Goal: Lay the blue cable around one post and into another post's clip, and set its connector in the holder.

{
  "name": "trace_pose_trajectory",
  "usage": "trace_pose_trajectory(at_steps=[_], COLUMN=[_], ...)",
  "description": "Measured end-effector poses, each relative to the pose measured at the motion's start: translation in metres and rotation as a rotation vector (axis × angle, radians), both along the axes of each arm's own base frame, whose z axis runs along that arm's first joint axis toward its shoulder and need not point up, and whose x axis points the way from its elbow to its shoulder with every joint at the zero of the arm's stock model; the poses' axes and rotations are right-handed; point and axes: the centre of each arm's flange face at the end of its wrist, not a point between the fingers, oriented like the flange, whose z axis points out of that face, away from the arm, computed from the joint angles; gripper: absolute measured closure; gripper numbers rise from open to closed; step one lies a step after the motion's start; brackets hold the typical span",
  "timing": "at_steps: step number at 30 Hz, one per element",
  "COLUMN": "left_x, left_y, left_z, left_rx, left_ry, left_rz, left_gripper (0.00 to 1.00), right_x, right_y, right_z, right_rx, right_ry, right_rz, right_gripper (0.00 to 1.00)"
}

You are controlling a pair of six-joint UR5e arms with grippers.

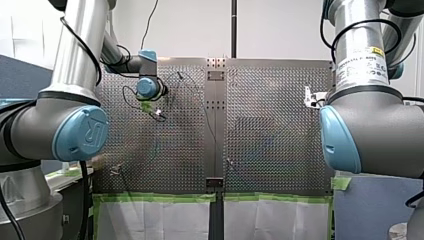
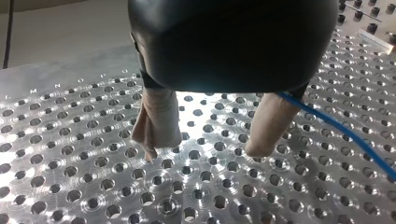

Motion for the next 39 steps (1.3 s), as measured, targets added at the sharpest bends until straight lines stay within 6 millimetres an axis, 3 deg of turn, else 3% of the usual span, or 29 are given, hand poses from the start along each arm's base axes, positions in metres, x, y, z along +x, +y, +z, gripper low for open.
trace_pose_trajectory(at_steps=[37, 39], left_x=[0.001, 0.001], left_y=[0.001, 0.001], left_z=[0.000, 0.000], left_rx=[-0.001, -0.001], left_ry=[-0.001, -0.001], left_rz=[0.002, 0.002], left_gripper=[0.00, 0.00], right_x=[-0.001, -0.001], right_y=[-0.002, -0.002], right_z=[0.010, 0.010], right_rx=[0.003, 0.003], right_ry=[0.014, 0.014], right_rz=[-0.007, -0.007], right_gripper=[0.89, 0.80])
